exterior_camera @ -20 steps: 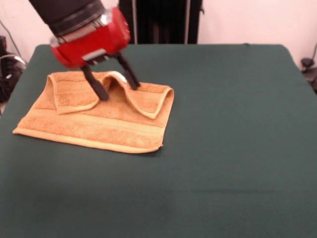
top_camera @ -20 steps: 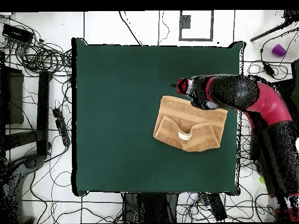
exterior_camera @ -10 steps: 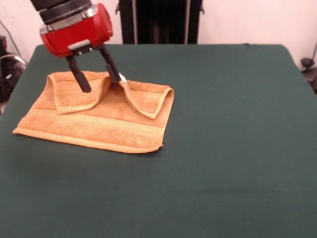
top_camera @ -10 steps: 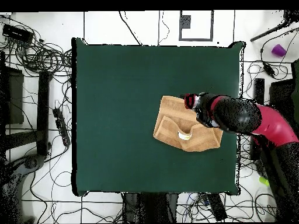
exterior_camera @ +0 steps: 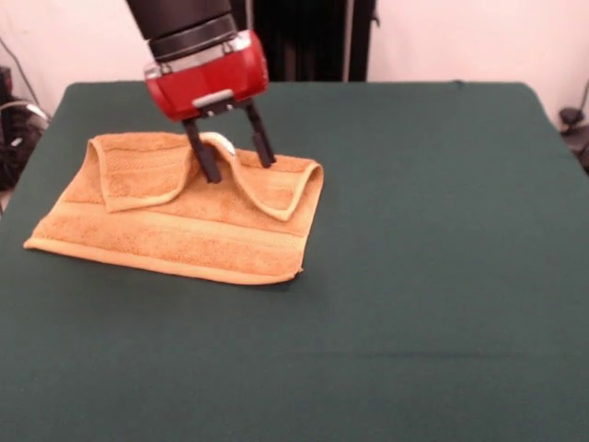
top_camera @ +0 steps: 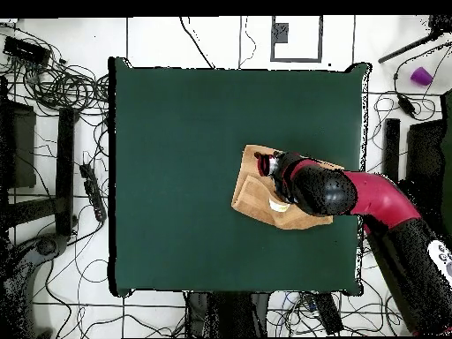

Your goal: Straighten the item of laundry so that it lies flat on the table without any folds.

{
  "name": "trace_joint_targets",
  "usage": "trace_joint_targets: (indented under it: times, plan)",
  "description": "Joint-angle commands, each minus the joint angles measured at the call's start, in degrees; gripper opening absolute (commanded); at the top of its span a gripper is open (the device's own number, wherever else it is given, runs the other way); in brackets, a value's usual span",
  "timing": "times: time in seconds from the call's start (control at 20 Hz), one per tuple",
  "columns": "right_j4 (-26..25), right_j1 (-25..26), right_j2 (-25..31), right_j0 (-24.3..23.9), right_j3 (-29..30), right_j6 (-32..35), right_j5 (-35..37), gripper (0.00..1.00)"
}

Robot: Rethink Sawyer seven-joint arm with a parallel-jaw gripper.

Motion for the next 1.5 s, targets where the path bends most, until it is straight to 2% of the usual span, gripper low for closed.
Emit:
trace_joint_targets:
  times: [0.05,0.2,0.5,0.7,0.95,1.1,1.3,1.5]
  plan:
    - [2.24,0.74,-3.00,4.89,2.84,5.07,4.88,1.00]
    - [2.59,2.41,-2.74,4.14,1.90,2.48,5.73,1.00]
    - [-2.84,12.31,-5.42,1.45,-0.26,-1.61,-0.94,1.00]
    - [-4.36,14.03,-4.81,0.25,-2.23,-4.73,0.63,1.00]
    - [-4.48,14.51,-3.36,-0.09,-4.80,-6.94,4.81,1.00]
    - [-4.66,13.42,-3.19,0.19,-4.26,-5.94,5.17,1.00]
    - [-4.99,8.34,-4.12,2.57,-0.69,-0.68,3.20,1.00]
    - [-3.90,4.62,-3.87,2.98,2.13,1.25,3.50,1.00]
